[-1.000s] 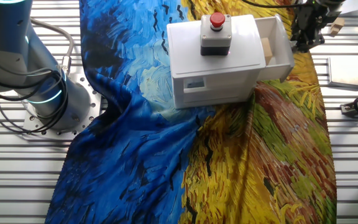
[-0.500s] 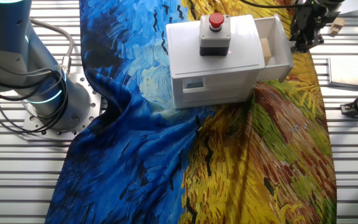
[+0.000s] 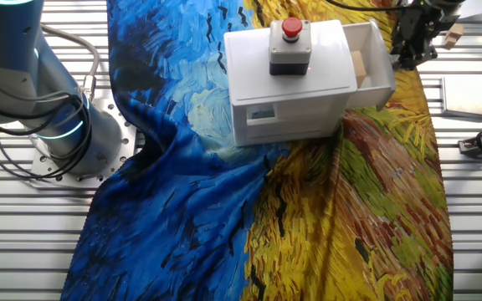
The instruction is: Take something out of a drawer
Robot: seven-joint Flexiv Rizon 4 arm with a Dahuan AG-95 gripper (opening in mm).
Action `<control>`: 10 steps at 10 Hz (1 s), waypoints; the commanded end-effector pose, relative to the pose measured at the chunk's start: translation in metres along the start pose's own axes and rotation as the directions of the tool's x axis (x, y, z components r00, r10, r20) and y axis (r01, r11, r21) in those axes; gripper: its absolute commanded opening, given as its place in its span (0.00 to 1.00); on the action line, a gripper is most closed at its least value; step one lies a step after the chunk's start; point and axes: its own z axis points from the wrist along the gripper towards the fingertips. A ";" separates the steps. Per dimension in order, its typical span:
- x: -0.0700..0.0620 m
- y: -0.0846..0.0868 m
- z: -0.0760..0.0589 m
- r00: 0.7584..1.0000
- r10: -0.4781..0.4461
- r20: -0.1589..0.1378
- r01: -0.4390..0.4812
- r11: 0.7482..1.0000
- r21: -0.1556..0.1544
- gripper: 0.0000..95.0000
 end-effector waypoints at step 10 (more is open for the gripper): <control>0.037 0.005 -0.037 0.993 -0.114 0.016 0.114 0.993 0.009 0.20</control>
